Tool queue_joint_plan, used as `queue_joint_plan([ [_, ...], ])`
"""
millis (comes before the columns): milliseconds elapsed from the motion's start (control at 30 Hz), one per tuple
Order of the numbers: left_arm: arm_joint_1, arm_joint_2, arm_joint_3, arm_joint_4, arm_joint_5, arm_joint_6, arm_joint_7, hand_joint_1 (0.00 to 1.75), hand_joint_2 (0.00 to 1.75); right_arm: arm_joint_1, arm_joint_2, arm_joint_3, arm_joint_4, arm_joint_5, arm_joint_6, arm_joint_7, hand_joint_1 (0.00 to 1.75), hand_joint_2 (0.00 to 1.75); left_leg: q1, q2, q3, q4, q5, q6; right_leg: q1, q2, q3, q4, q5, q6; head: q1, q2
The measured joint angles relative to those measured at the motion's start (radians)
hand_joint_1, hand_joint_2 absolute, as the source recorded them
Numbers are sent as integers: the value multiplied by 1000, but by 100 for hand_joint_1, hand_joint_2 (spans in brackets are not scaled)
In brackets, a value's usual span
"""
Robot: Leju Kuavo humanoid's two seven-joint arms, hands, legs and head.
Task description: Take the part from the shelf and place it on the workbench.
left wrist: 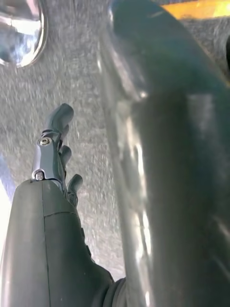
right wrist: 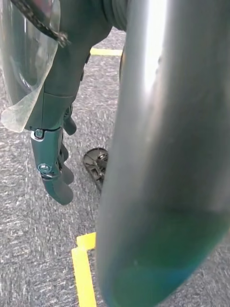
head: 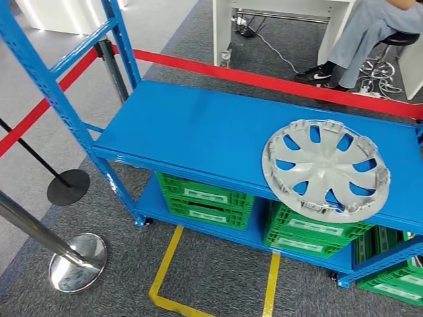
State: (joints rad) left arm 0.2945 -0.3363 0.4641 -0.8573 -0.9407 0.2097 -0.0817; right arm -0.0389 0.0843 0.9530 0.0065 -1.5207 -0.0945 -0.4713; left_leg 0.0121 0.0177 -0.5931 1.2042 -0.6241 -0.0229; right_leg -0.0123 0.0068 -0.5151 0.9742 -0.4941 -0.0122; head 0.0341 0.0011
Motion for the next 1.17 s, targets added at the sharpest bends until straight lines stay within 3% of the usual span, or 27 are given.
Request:
queue_joint_plan([
  [33,-22,7,19,41,7,22,-28,0,0,0,0,8,0,0,0,2,0,0,0,-6,-24,52,-15,0,2,13,-1,1,1,-1,0,0],
  [67,-46,14,40,82,13,43,-52,0,0,0,-1,16,0,0,2,5,0,0,0,-8,-34,70,-8,2,4,27,-1,2,1,-2,0,0],
  [100,-68,21,61,121,17,61,-70,0,0,-1,-1,23,0,0,3,6,0,0,-1,-12,-27,48,20,5,6,42,-1,3,1,-2,0,0],
  [133,-87,26,78,156,18,73,-83,0,0,-1,-1,30,0,0,3,8,0,0,-1,-20,-4,-8,61,12,8,57,1,4,1,-2,0,0],
  [200,-117,35,107,213,19,88,-97,0,0,-4,-2,40,0,0,4,9,0,0,-1,-68,46,-137,129,28,10,85,-2,7,1,1,1,0],
  [267,-140,41,129,258,18,95,-104,0,0,-7,-2,48,0,0,5,9,0,0,-1,-103,67,-198,142,38,7,110,-14,11,4,12,-1,0],
  [333,-160,43,145,291,16,103,-110,0,0,-5,-3,57,0,0,3,10,0,0,-1,-90,69,-213,140,40,2,129,-28,11,9,28,-5,0],
  [367,-168,43,152,305,13,107,-113,0,0,-4,-4,61,0,0,0,9,0,0,1,-80,70,-219,144,42,2,118,-35,16,6,34,-5,0],
  [400,-175,44,159,319,8,112,-118,0,0,-4,-5,66,1,0,-7,8,0,0,3,-68,71,-226,148,44,4,93,-48,36,-10,39,-2,0],
  [467,-186,45,176,344,-5,120,-124,0,0,-9,-6,82,1,1,-26,6,0,0,3,-44,72,-232,151,48,4,27,-100,137,-71,48,2,0],
  [533,-195,46,195,367,-16,126,-126,0,0,-13,-7,103,1,3,-44,9,0,0,1,-21,70,-231,150,50,1,2,-160,263,-126,57,4,0],
  [567,-199,46,204,377,-22,128,-126,0,0,-12,-7,113,1,4,-52,11,0,0,0,-12,69,-231,150,50,-1,-1,-171,290,-128,60,4,0],
  [600,-204,46,213,386,-29,130,-126,0,0,-11,-8,124,1,4,-58,13,0,0,0,-6,69,-231,150,50,-2,-3,-160,276,-112,63,4,0],
  [700,-219,45,236,406,-49,132,-126,0,0,-11,-10,148,1,4,-66,18,0,0,-2,-1,70,-225,148,41,-5,-11,-46,78,-27,60,4,0],
  [767,-225,46,251,412,-60,133,-126,0,0,-14,-11,159,1,3,-66,20,0,0,-7,-1,69,-218,144,39,-5,-11,-5,7,-12,50,3,0],
  [800,-227,47,258,415,-64,133,-127,0,44,-14,-11,164,1,2,-67,21,0,0,-9,-1,68,-215,144,43,-4,-10,-2,4,-12,46,2,0],
  [900,-230,48,278,421,-72,132,-127,0,175,-12,-11,176,1,1,-75,25,0,131,-8,-2,68,-216,149,55,-1,-9,0,5,-9,41,2,0],
  [933,-232,48,285,423,-76,132,-126,0,175,-12,-11,180,1,1,-78,27,0,175,-7,-2,68,-218,151,54,0,-9,-1,5,-9,39,2,0],
  [1033,-235,47,308,425,-85,130,-117,0,175,-12,-11,185,1,1,-72,41,0,175,-4,-2,68,-221,153,45,4,-10,-4,8,-10,32,2,0],
  [1167,-236,50,312,426,-54,117,-100,0,175,-8,-11,157,-4,20,-54,70,0,175,-2,-2,67,-223,154,23,5,-10,-6,11,-11,28,2,0],
])
